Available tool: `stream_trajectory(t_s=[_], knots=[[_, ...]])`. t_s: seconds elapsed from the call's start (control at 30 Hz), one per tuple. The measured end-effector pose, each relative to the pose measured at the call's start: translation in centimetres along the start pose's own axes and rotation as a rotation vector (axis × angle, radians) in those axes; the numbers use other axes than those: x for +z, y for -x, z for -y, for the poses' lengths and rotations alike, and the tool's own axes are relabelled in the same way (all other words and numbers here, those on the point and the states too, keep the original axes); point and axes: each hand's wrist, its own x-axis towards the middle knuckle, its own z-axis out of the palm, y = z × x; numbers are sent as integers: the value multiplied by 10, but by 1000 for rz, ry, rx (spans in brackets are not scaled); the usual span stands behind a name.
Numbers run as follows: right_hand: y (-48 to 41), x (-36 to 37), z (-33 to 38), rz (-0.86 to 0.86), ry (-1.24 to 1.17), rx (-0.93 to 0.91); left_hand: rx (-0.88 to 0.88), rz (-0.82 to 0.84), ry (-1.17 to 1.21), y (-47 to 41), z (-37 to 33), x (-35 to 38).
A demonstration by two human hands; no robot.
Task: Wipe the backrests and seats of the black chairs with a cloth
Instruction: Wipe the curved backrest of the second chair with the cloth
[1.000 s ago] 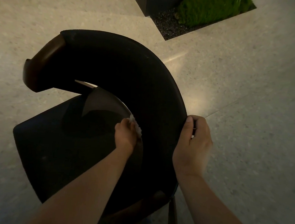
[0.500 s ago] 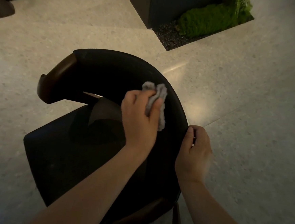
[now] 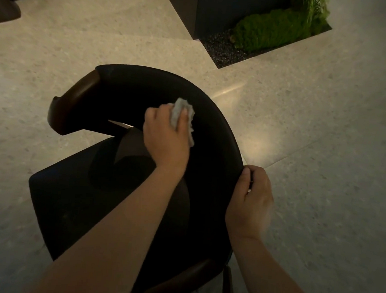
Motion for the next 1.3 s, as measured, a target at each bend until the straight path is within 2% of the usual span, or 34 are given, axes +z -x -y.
stream_trajectory(t_s=[0.27, 0.4, 0.6, 0.77, 0.83, 0.97, 1.1, 1.3], knots=[[0, 1, -1, -6, 6, -14, 65, 51, 190, 34, 1, -4], [0, 2, -2, -12, -9, -18, 162, 71, 169, 39, -8, 7], [1, 1, -3, -8, -3, -15, 89, 77, 188, 40, 4, 16], [0, 1, -1, -10, -13, -18, -64, 156, 163, 41, 32, 10], [0, 1, -1, -19, -18, -26, -81, 127, 193, 41, 30, 6], [0, 2, -2, -24, -15, -30, 25, 78, 302, 35, -10, 3], [-1, 2, -3, -29, -12, -25, 184, 62, 223, 24, -30, 13], [0, 3, -2, -33, -13, -33, 142, 75, 306, 19, -18, 15]])
